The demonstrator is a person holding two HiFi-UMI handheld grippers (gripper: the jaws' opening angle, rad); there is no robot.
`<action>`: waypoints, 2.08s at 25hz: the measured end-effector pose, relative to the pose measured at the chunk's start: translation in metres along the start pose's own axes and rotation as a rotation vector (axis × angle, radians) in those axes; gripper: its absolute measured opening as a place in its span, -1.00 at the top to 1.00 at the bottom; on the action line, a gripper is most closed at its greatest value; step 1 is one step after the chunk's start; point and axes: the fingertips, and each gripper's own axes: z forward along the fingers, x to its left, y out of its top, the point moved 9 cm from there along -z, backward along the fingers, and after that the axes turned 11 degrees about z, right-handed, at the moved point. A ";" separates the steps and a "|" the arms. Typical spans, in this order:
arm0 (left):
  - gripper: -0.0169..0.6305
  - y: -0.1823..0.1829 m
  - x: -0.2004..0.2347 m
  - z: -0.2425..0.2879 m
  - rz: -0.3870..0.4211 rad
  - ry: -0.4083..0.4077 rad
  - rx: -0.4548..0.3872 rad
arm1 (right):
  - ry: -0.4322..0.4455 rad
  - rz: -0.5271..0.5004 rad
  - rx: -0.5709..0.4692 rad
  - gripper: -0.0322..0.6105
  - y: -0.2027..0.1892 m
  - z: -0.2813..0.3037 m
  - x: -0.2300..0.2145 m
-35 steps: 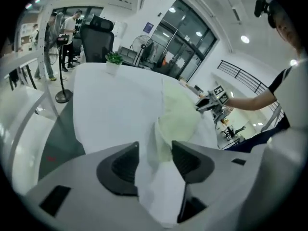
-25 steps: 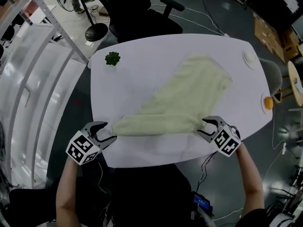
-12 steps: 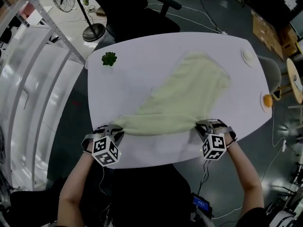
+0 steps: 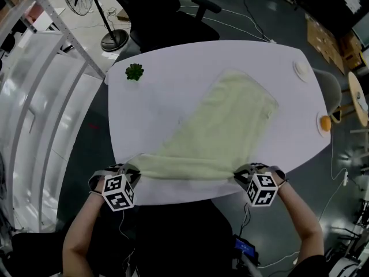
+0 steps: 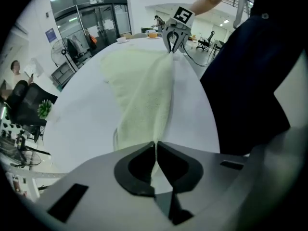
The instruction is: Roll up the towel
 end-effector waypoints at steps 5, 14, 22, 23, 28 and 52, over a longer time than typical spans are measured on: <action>0.87 -0.015 -0.013 -0.006 -0.077 -0.085 -0.033 | 0.128 0.013 -0.009 0.81 0.010 0.003 0.015; 0.86 -0.017 0.062 -0.031 -0.277 -0.030 -0.175 | 0.151 0.309 -0.186 0.79 0.015 -0.028 -0.061; 0.85 -0.014 0.127 -0.005 -0.357 0.037 -0.099 | 0.066 0.386 -0.156 0.78 0.020 -0.006 -0.124; 0.84 -0.013 0.131 0.001 -0.349 0.044 -0.075 | 0.060 0.396 -0.143 0.77 0.018 0.000 -0.129; 0.80 -0.010 0.140 0.021 -0.291 0.088 0.011 | 0.083 0.445 -0.126 0.69 0.010 0.018 -0.141; 0.09 0.031 0.040 0.016 0.024 0.165 -0.098 | -0.087 0.136 -0.146 0.01 0.021 0.003 -0.037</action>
